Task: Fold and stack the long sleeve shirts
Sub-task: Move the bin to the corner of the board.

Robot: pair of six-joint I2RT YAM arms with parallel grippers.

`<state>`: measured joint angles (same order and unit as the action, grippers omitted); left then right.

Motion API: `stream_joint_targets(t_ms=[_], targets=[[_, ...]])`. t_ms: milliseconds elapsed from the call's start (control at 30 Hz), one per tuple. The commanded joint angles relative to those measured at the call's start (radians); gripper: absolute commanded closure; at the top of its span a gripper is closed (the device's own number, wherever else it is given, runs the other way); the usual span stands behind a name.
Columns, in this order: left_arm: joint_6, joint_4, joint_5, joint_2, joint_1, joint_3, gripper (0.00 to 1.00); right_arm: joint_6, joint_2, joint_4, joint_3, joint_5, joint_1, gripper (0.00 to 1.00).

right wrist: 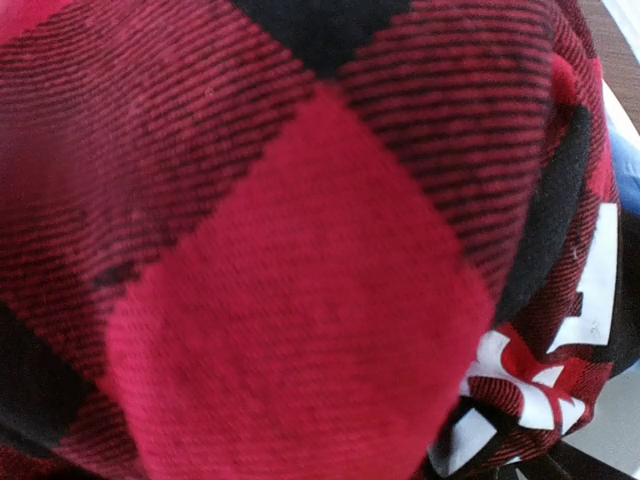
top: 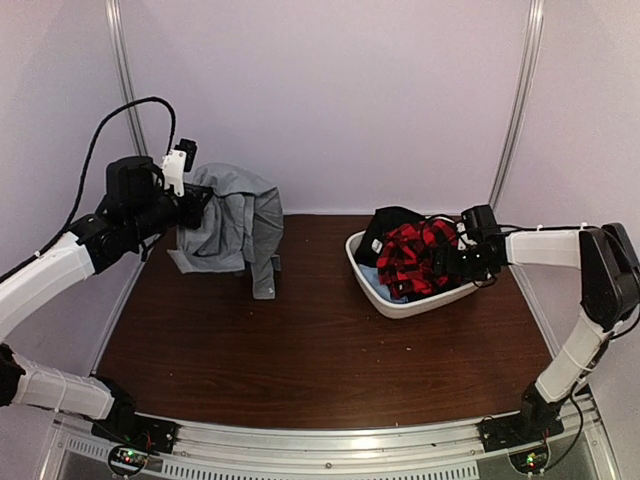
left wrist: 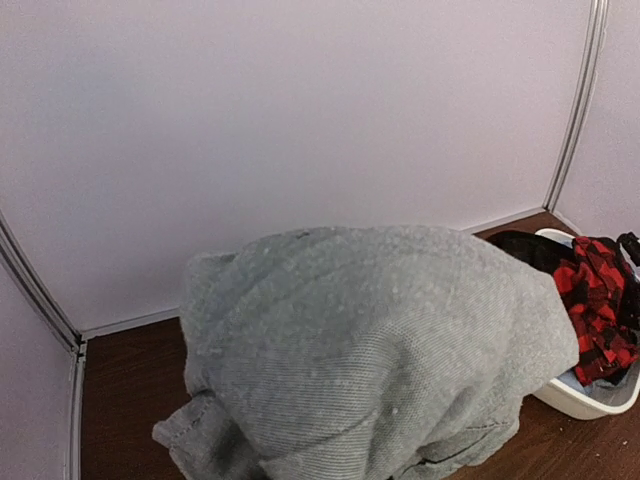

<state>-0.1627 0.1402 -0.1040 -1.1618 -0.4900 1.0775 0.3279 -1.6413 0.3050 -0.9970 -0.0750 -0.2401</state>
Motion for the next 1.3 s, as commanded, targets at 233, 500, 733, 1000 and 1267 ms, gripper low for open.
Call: stream_joint_targets(t_ms=[233,500,733,1000,1267], targets=[[0.019,-0.084,0.034,0.019,-0.004,-0.013,1.0,0.119,-0.311,-0.074,-0.19,0.143,0.215,0.01],[0.02,-0.051,0.012,0.06,-0.004,-0.055,1.0,0.042,-0.483,0.049,-0.52,0.221,0.278,0.0],[0.031,-0.02,0.011,0.081,-0.004,-0.062,1.0,-0.034,-0.481,0.136,-0.649,0.317,0.304,0.0],[0.091,0.039,0.089,0.068,-0.004,0.02,0.99,-0.061,-0.164,0.054,-0.423,0.291,0.242,0.0],[-0.111,-0.013,0.371,-0.036,-0.012,0.147,0.96,-0.108,0.217,-0.017,-0.186,0.326,-0.034,0.0]])
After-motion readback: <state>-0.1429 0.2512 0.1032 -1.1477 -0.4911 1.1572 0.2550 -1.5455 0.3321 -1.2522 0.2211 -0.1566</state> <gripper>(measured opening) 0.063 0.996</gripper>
